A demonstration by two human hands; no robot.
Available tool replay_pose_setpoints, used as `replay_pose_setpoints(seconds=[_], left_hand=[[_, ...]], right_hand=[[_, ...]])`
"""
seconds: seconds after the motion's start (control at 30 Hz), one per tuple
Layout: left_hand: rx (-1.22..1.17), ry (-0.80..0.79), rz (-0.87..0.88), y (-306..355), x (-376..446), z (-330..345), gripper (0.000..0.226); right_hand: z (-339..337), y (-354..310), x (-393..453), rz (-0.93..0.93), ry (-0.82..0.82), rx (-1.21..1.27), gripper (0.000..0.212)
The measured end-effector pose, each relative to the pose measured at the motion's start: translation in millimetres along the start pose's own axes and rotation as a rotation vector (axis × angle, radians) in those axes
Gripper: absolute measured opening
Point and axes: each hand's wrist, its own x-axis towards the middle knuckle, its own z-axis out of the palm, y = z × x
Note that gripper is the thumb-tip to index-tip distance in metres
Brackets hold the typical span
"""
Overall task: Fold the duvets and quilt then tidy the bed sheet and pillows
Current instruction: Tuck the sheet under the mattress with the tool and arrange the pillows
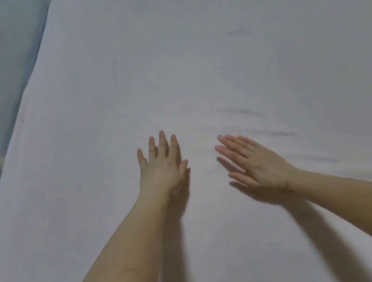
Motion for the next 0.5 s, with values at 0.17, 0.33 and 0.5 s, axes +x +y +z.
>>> replay_pose_setpoints(seconds=[0.17,0.33,0.5], left_hand=[[0.024,0.046,0.258,170,59,7,0.066],[-0.005,0.128,0.371,271,111,39,0.069],[0.171,0.168,0.549,294,76,80,0.083]], right_hand=[[-18,163,-93,0.415,0.069,-0.075,0.065],[3,276,-156,0.548,0.005,-0.11,0.062],[40,252,-209,0.355,0.006,-0.099,0.068]])
